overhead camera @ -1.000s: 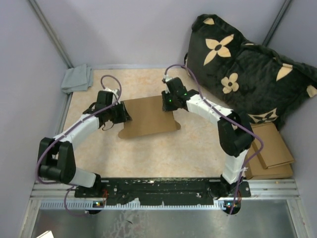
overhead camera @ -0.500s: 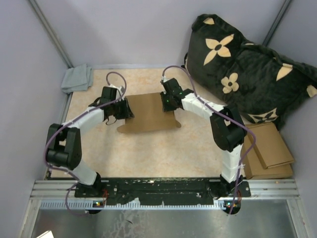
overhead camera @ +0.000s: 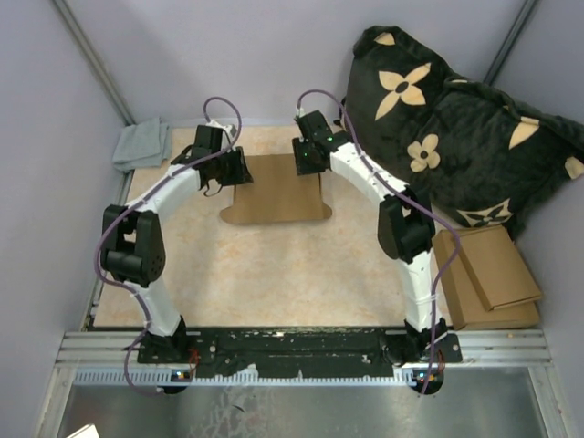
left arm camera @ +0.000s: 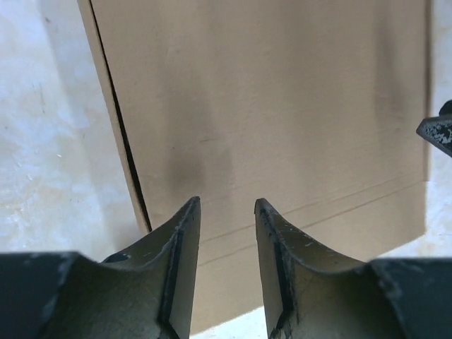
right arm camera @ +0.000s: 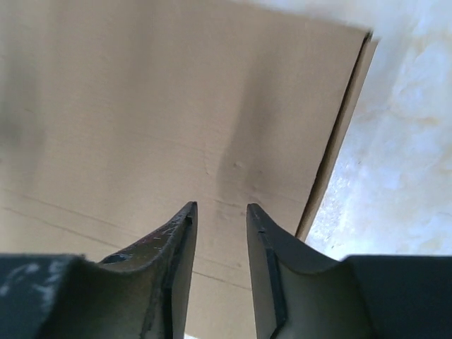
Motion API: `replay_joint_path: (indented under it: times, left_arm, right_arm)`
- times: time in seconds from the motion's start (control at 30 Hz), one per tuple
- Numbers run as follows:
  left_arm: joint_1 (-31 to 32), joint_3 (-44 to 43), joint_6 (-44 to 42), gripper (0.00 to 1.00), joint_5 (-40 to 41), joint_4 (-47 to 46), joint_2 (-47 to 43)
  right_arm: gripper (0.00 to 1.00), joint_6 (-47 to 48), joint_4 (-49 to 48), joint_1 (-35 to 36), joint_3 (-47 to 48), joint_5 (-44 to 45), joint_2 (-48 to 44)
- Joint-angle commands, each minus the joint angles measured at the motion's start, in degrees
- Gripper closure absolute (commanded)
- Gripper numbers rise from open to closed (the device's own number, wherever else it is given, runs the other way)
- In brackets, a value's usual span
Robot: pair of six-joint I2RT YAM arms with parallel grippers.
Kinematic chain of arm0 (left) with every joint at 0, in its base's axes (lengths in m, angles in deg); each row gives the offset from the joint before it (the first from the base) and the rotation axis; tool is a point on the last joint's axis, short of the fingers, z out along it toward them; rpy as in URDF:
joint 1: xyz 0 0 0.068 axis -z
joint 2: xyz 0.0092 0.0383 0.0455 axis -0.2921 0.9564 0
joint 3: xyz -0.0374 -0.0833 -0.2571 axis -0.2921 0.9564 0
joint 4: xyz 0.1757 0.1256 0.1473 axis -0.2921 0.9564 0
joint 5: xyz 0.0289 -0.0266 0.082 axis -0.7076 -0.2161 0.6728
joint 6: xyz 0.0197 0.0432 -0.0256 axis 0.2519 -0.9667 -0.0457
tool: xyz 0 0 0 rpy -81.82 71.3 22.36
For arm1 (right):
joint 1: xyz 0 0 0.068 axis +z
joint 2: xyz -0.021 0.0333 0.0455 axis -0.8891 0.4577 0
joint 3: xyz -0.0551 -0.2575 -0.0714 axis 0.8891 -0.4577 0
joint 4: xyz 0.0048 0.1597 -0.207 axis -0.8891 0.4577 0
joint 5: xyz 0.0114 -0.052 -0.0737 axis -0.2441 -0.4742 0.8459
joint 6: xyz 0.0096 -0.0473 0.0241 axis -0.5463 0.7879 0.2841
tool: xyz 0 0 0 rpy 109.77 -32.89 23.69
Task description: Fold the paper box
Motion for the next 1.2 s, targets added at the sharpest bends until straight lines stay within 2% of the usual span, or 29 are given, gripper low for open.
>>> replay_joint_path:
  times: [0.0, 0.13, 0.17, 0.2, 0.23, 0.3, 0.33, 0.37, 0.47, 0.67, 0.77, 0.83, 0.87, 0.97, 1.03, 1.17]
  left_arm:
    - [0.14, -3.59, -1.57, 0.55, 0.28, 1.46, -7.25]
    - [-0.06, -0.39, -2.12, 0.46, 2.55, 0.58, -13.53]
    - [-0.19, 2.44, -2.08, 0.42, 3.08, -1.21, -15.65]
    - [-0.21, 7.05, -0.85, 0.36, 5.80, -5.89, -17.98]
    - [-0.45, 12.43, 1.83, 0.28, 9.25, -9.74, -20.12]
    - [-2.10, 20.11, 4.07, 0.08, 7.47, -13.39, -23.64]
    - [-3.22, 22.13, 4.48, 0.01, 2.99, -13.64, -24.76]
    - [-3.98, 23.55, 3.81, 0.00, -0.68, -13.44, -25.66]
    - [-4.35, 26.09, 0.48, 0.00, -3.74, -12.24, -27.97]
    - [-4.26, 28.70, 0.74, 0.00, 2.43, -11.86, -30.02]
    - [-4.39, 28.23, 6.17, 0.09, 8.82, -10.00, -28.36]
    - [-4.31, 25.66, 6.49, 0.11, 6.13, -6.28, -26.15]
    - [-4.27, 24.72, 6.93, 0.17, 4.71, -4.92, -24.80]
    - [-4.18, 22.66, 5.23, 0.52, -0.35, -3.41, -21.47]
    - [-4.05, 22.24, 2.90, 0.62, -1.88, -4.28, -20.64]
    - [-3.52, 20.89, -0.04, 0.37, 1.39, -2.89, -20.05]
  right_arm:
    - [0.62, 2.47, 6.32, -0.67, 11.07, 0.77, -4.29]
    - [0.57, -5.16, 14.22, -0.79, 17.62, 5.10, -6.47]
    - [0.45, -4.03, 14.55, -0.89, 15.61, 3.42, -7.98]
    - [0.19, -1.17, 13.14, -0.96, 10.07, 0.56, -9.75]
    - [0.15, 0.21, 9.38, -0.99, 2.89, -1.56, -12.10]
    - [0.16, -0.44, 5.03, -1.18, -9.45, -2.88, -15.58]
    - [0.16, -1.03, 2.71, -1.16, -13.86, -3.52, -17.45]
    - [0.17, -2.54, 1.01, -0.90, -17.61, -2.50, -19.31]
    - [0.17, -4.41, -1.35, -0.83, -23.82, 0.43, -23.44]
    - [0.14, -5.23, -3.22, -0.84, -28.82, 0.61, -26.89]
    - [0.13, -5.21, -4.29, -0.84, -30.13, -0.65, -27.30]
    - [0.13, -5.23, -5.46, -0.89, -31.24, -1.42, -27.15]
    - [0.13, -5.40, -5.96, -0.84, -31.60, -1.72, -27.00]
    - [0.14, -6.80, -6.82, -0.83, -31.81, -1.36, -26.10]
    - [0.15, -8.28, -8.53, -0.83, -32.11, -1.09, -25.53]
    - [0.18, -11.94, -10.96, -0.67, -32.12, -1.90, -23.96]
